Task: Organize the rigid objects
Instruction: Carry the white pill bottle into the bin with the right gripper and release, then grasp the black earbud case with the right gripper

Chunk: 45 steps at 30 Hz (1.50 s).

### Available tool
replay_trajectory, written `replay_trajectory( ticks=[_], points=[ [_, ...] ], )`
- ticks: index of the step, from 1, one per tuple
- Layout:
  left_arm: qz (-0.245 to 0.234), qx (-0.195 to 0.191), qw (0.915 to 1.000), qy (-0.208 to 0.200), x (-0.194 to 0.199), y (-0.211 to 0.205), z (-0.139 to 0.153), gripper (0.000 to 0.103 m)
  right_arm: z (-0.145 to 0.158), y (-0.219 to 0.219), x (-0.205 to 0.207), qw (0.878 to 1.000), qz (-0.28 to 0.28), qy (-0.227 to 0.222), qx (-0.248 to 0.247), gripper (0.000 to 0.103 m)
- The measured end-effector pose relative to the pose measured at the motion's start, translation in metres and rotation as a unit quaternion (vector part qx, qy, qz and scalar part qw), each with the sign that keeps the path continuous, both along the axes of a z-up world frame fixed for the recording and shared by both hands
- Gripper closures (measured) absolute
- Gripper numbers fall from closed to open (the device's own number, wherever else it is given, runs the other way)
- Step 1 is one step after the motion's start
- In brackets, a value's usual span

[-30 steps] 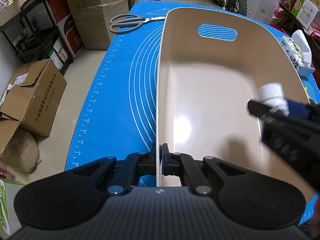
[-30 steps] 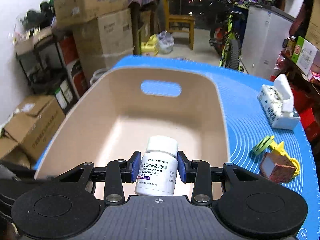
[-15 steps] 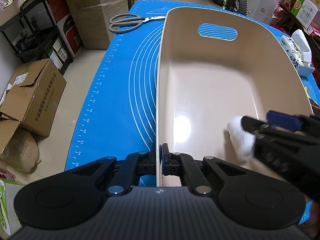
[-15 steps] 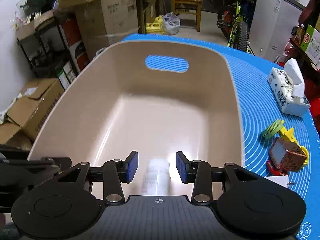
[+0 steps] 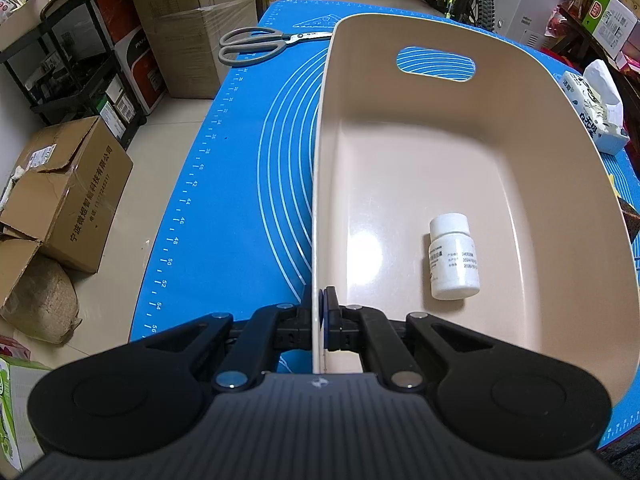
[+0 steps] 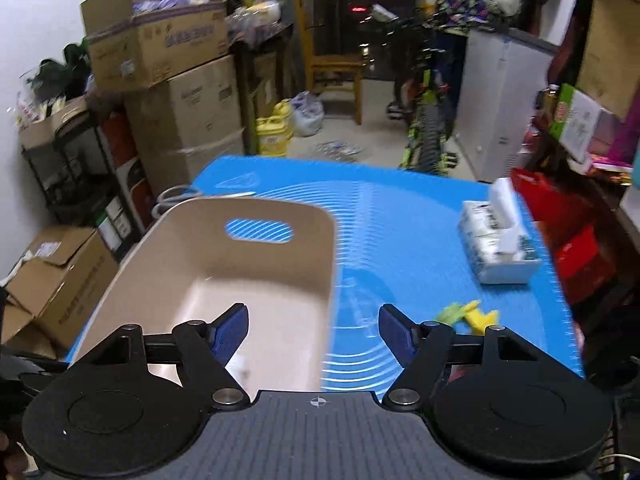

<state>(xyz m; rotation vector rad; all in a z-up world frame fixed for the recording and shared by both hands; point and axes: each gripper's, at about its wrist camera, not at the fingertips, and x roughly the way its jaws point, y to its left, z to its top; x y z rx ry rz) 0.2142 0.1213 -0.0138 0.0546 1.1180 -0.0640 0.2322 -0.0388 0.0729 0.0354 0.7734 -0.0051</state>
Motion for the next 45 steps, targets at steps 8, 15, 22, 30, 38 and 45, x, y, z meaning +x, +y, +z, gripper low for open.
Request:
replay_trajectory(
  ticks=[8,15,22,30,38,45],
  points=[
    [0.0,-0.003,1.0,0.0,0.0,0.001,0.0,0.098,-0.017,-0.065,-0.017,0.998,-0.063,0.025,-0.017,0.025],
    [0.0,-0.006,1.0,0.001,0.001,0.002,-0.001,0.098,-0.059,-0.093,-0.041,0.992,-0.097,0.085,-0.016,0.025],
    [0.001,-0.006,1.0,0.001,0.001,0.003,-0.001,0.098,-0.096,-0.093,-0.063,0.984,-0.116,0.135,0.001,0.025],
    [0.0,-0.007,1.0,0.001,0.001,0.003,-0.001,0.098,-0.121,-0.083,-0.074,0.978,-0.138,0.156,0.018,0.025],
    [0.001,-0.007,1.0,0.001,0.001,0.003,-0.001,0.098,-0.137,-0.083,-0.082,0.977,-0.153,0.148,0.018,0.027],
    [0.001,-0.007,1.0,0.0,0.001,0.003,-0.001,0.098,-0.136,-0.072,-0.088,0.985,-0.127,0.121,0.005,0.044]
  ],
)
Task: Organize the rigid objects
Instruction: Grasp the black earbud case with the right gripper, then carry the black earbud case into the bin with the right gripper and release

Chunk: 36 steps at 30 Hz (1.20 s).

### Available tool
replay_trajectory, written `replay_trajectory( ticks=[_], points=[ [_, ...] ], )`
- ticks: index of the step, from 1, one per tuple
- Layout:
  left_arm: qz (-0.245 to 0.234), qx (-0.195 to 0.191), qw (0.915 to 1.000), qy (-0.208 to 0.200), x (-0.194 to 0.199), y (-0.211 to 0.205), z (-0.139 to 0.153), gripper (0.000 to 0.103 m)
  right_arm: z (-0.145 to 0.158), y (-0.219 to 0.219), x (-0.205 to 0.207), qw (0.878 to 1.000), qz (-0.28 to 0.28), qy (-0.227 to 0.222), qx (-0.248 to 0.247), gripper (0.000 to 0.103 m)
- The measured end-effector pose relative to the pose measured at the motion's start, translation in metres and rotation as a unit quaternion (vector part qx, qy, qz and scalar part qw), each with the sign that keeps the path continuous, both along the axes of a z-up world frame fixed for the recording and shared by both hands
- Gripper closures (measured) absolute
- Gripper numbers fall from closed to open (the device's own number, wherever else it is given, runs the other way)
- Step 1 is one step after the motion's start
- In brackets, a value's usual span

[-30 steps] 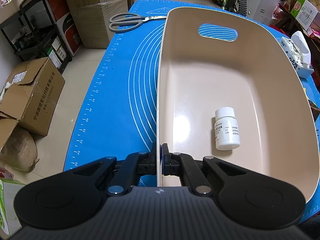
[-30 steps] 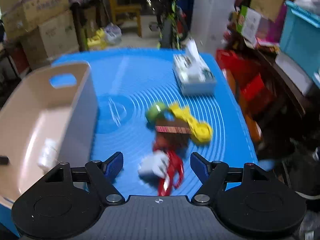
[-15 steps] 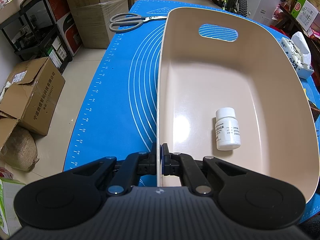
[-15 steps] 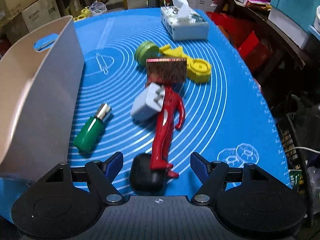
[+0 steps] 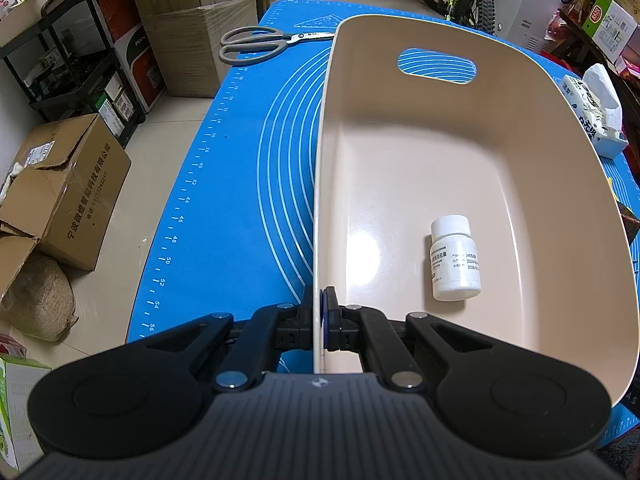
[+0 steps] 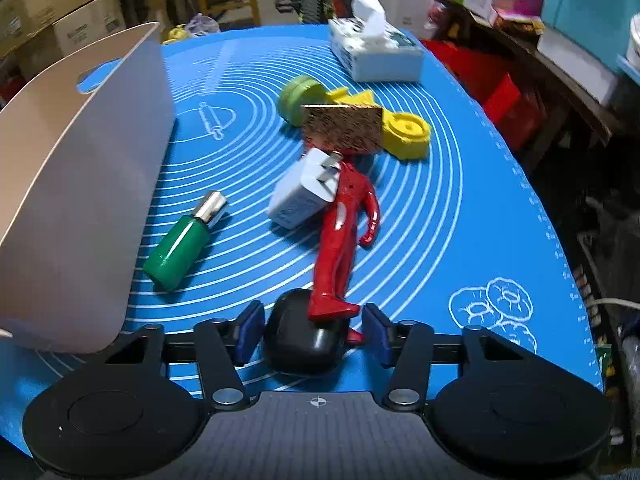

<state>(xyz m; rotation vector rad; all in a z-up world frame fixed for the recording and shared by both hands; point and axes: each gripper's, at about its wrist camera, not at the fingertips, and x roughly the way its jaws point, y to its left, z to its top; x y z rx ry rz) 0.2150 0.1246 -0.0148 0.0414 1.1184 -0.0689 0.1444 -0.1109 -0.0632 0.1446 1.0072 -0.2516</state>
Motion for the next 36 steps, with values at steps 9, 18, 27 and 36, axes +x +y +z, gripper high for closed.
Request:
replay_trajectory(
  ticks=[9,18,27,36],
  points=[
    [0.001,-0.001,1.0,0.0,0.0,0.0,0.0,0.098,-0.002,0.013,-0.007,0.999,-0.016,-0.019,-0.021,0.05],
    [0.0,-0.001,1.0,-0.001,-0.001,0.0,0.001,0.098,-0.007,0.022,-0.003,0.998,-0.028,-0.026,-0.05,0.052],
    [0.001,-0.002,1.0,0.0,0.0,-0.001,0.001,0.098,-0.006,0.021,-0.012,0.998,-0.02,-0.039,-0.048,0.053],
    [0.002,-0.005,1.0,0.001,0.0,0.0,0.001,0.098,-0.002,0.019,-0.022,0.999,-0.015,-0.039,-0.023,0.053]
  ],
)
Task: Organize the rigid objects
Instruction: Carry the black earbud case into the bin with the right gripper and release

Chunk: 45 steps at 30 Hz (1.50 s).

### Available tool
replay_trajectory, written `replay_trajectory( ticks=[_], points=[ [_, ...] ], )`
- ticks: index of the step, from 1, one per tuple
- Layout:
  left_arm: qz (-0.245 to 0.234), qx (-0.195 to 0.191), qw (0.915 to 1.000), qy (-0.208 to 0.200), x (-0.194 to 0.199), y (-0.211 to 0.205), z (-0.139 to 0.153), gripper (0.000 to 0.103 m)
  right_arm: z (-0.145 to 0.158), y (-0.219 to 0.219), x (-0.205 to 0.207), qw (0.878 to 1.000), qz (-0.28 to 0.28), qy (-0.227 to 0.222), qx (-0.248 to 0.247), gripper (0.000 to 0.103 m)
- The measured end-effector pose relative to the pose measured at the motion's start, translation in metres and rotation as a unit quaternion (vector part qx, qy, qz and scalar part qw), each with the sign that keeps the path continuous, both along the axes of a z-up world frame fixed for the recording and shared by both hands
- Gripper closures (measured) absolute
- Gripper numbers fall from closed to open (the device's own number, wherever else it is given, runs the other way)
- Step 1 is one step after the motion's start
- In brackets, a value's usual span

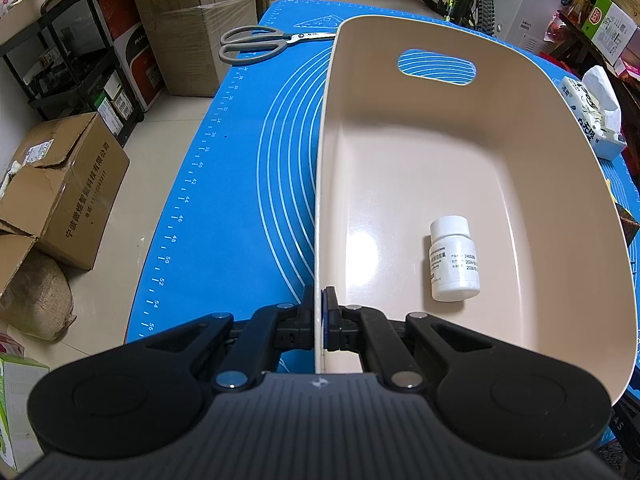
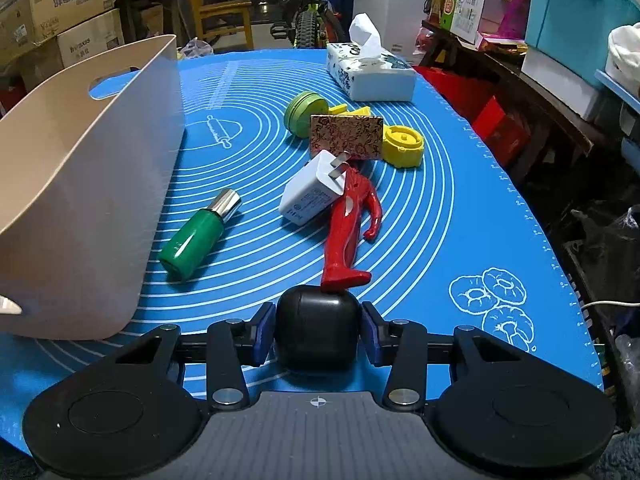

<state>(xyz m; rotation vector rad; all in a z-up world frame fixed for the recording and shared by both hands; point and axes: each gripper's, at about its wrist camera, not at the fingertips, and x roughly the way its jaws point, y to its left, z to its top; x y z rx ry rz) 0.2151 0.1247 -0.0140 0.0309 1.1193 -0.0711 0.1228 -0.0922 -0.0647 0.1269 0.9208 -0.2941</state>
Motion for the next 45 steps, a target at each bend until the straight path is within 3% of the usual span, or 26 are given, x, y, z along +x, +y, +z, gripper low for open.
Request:
replay_trajectory(
  ticks=[16,22,32,45],
  points=[
    [0.001,-0.001,1.0,0.0,0.0,0.001,0.0,0.098,0.025,-0.001,-0.018,0.999,0.009,-0.012,0.035,0.053],
    [0.001,-0.002,1.0,0.0,0.0,0.001,0.0,0.098,0.049,0.002,-0.022,0.998,0.017,-0.044,0.03,0.053],
    [0.001,-0.003,1.0,0.001,0.0,0.002,-0.001,0.099,0.106,0.008,0.007,0.99,0.034,-0.134,0.018,0.053],
    [0.0,-0.006,1.0,0.002,0.001,0.004,0.0,0.099,0.145,0.054,0.071,0.976,0.107,-0.192,-0.006,0.053]
  ],
)
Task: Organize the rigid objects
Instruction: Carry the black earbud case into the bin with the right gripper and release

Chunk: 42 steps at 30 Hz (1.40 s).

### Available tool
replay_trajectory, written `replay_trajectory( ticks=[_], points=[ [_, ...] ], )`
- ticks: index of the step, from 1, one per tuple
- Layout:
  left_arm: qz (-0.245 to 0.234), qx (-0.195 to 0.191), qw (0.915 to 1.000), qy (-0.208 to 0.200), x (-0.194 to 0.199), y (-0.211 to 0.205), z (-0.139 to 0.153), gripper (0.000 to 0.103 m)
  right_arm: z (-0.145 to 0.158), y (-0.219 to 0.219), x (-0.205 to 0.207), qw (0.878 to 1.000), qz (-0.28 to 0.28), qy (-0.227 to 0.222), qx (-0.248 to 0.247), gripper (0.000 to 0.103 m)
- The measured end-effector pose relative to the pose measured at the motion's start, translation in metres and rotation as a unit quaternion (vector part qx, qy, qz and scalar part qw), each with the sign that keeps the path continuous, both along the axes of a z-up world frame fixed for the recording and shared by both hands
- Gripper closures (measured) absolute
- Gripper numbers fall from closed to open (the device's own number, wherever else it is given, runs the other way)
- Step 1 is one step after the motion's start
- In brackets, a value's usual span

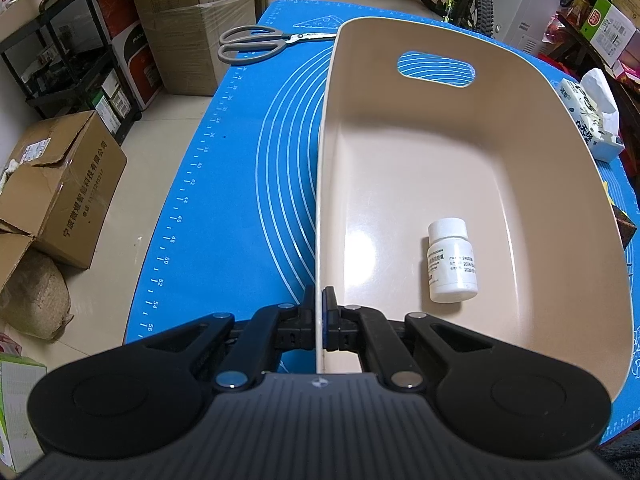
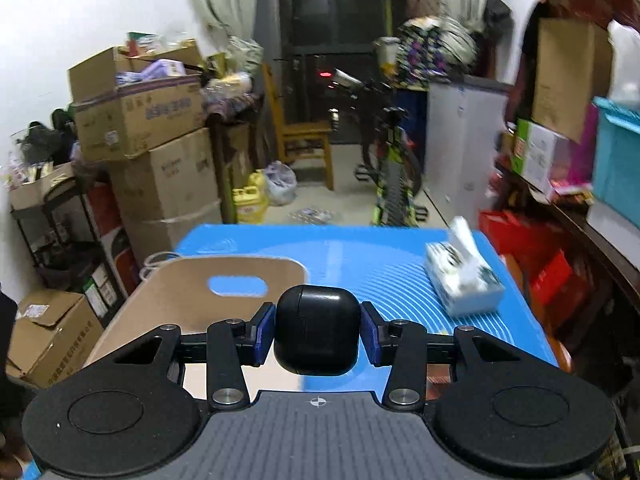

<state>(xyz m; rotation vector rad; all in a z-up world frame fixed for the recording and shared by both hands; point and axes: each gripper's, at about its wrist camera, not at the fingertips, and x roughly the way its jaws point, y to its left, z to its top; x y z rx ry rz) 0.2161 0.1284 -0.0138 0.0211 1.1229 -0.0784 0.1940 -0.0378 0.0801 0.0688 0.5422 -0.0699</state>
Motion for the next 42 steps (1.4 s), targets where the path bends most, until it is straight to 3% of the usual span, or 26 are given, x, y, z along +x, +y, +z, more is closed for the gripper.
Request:
replay_trajectory(
  ticks=[6,18,31,33,37,42],
  points=[
    [0.0,0.001,1.0,0.0,0.0,-0.002,0.0,0.099,-0.001,0.032,0.03,0.998,0.048,0.009,-0.031,0.053],
    [-0.001,0.002,1.0,0.0,0.0,-0.002,0.0,0.099,-0.043,0.076,0.064,0.992,0.093,0.074,-0.04,0.053],
    [-0.002,0.002,1.0,0.0,0.0,-0.002,0.0,0.099,-0.092,0.102,0.084,0.964,0.137,0.219,-0.066,0.054],
    [-0.002,0.002,1.0,0.0,0.001,-0.002,0.0,0.099,-0.09,0.099,0.084,0.966,0.135,0.215,-0.054,0.053],
    [-0.003,0.003,1.0,0.0,0.001,-0.002,0.0,0.099,-0.08,0.088,0.079,0.971,0.128,0.198,-0.042,0.036],
    [-0.004,0.004,1.0,0.001,0.001,-0.001,0.0,0.099,-0.057,0.066,0.071,0.978,0.117,0.169,-0.026,0.032]
  ],
)
